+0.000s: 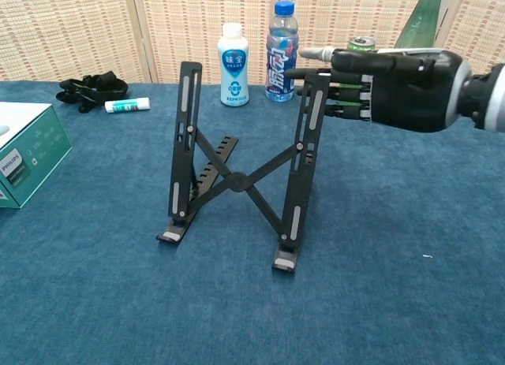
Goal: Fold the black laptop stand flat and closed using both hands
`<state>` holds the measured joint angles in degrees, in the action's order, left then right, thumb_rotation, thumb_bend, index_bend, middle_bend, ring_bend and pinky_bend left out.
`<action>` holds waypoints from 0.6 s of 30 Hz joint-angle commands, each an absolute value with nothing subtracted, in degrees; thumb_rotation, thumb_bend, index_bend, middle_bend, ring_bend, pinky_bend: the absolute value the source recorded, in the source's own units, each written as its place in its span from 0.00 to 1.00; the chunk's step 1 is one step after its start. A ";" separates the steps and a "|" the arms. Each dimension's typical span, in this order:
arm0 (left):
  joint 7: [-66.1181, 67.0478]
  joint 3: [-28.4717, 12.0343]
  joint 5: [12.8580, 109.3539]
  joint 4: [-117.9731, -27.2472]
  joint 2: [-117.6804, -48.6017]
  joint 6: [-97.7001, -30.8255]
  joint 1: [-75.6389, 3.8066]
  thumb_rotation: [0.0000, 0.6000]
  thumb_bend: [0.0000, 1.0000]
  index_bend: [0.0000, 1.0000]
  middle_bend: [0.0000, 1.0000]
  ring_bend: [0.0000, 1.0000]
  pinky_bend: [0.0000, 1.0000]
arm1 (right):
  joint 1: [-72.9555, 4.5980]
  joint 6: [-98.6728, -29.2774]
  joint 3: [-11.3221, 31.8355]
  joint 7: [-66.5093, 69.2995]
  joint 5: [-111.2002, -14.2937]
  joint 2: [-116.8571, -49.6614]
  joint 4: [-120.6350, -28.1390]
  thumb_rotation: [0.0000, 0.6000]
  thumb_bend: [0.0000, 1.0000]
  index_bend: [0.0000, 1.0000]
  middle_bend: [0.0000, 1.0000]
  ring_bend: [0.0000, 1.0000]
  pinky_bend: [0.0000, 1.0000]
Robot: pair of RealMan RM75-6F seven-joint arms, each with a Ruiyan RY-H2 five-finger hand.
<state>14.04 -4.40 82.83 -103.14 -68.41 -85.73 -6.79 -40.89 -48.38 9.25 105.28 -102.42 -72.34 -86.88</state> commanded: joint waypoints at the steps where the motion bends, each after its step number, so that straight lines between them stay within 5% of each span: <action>1: 14.24 -4.41 82.82 -103.32 -68.35 -85.74 -6.81 1.00 0.15 0.04 0.01 0.00 0.00 | -41.63 -57.87 3.06 110.66 -110.24 -68.83 -87.02 1.00 0.05 0.01 0.23 0.05 0.05; 18: 14.33 -4.21 82.98 -103.39 -68.42 -86.12 -6.58 1.00 0.15 0.04 0.01 0.00 0.00 | -45.09 -69.16 -8.33 106.68 -116.36 -64.22 -93.18 1.00 0.04 0.01 0.21 0.05 0.05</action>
<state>14.32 -4.21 82.97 -103.39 -68.42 -86.12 -6.57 -44.77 -68.82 -7.85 107.14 -116.30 -64.43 -92.81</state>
